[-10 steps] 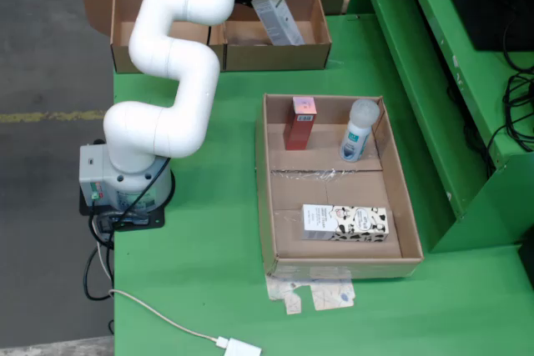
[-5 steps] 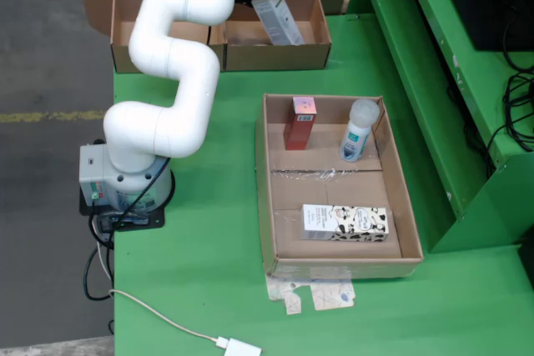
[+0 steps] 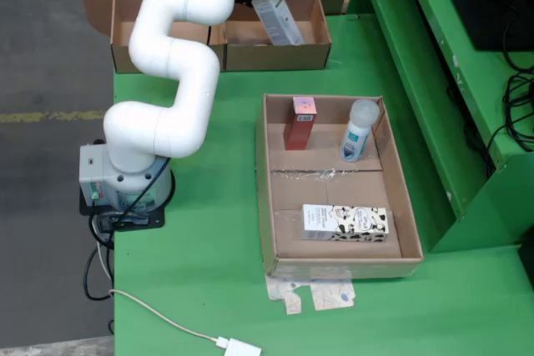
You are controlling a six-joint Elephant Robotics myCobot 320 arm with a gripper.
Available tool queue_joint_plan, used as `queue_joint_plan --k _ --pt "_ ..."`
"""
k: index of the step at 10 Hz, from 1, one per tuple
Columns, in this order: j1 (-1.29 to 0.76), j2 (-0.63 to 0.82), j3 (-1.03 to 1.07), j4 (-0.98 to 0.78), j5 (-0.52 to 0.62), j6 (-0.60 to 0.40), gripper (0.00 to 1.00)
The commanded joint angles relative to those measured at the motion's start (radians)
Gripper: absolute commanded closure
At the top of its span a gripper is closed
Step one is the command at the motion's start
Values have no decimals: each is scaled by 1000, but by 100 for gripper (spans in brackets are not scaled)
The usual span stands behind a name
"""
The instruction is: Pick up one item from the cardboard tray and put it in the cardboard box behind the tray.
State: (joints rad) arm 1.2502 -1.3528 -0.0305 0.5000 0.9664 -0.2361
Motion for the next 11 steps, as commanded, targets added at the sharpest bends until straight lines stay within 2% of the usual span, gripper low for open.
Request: queue_joint_plan --k 1,9,11 --pt "-6 34 31 12 -13 1 0" --pt "-6 34 31 12 -13 1 0" --pt "3 60 31 12 -13 42 0"
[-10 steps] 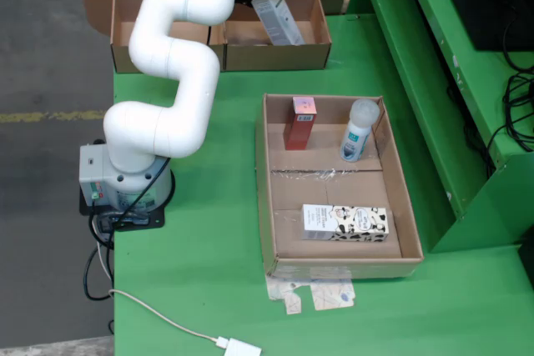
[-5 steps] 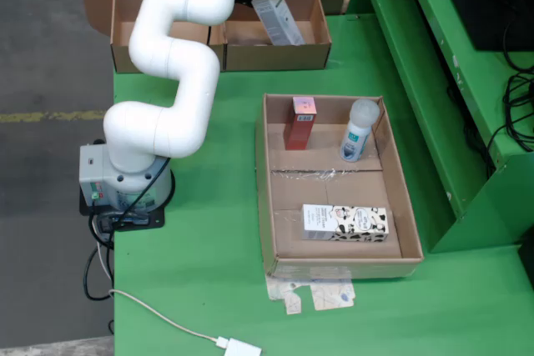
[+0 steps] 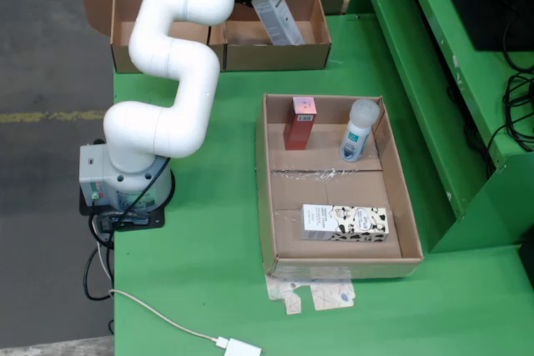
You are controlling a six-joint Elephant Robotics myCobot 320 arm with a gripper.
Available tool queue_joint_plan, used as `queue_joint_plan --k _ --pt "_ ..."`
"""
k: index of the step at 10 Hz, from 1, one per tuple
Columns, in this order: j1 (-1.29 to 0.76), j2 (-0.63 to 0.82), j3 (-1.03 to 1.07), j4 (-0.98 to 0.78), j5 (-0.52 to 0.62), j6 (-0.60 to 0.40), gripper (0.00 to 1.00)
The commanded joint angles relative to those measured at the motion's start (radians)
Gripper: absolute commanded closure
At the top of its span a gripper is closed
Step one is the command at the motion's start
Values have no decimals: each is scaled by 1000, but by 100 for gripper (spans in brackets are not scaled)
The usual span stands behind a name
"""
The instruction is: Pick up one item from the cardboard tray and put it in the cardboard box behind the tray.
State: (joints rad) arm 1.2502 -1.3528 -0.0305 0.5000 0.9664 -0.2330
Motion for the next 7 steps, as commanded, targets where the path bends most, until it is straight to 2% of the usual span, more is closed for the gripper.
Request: queue_joint_plan --k 1,7 --pt "3 60 31 12 -13 39 0" --pt "40 155 31 12 -13 10 0"
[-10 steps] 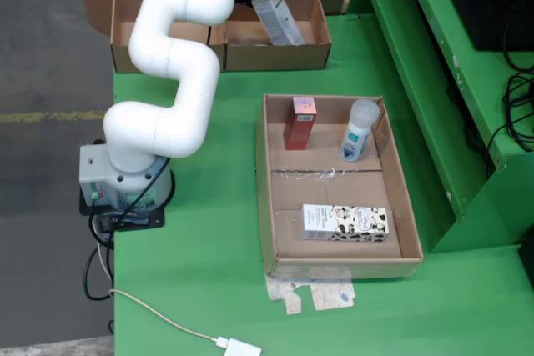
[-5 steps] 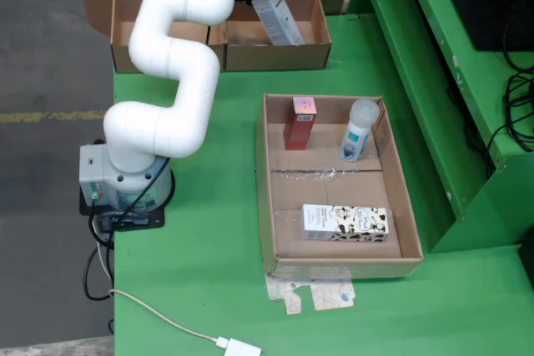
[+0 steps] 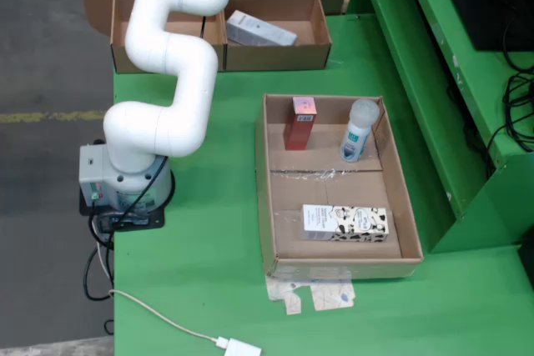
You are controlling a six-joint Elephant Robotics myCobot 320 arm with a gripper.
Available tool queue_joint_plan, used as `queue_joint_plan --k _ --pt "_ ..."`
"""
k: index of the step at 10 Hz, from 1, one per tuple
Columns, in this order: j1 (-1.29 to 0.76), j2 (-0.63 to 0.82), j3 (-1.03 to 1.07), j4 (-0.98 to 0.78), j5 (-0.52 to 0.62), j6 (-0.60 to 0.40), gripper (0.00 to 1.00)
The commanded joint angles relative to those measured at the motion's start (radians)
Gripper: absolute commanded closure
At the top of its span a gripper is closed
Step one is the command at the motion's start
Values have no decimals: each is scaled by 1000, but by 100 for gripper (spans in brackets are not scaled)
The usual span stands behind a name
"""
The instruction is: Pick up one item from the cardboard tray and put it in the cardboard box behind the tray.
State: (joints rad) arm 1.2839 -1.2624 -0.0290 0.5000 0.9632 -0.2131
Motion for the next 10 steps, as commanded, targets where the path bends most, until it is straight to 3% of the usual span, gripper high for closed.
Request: queue_joint_plan --k 1,4,10 --pt "13 90 29 12 -10 -22 0" --pt "15 156 29 12 -10 -65 0" --pt "17 280 29 12 -10 -56 0"
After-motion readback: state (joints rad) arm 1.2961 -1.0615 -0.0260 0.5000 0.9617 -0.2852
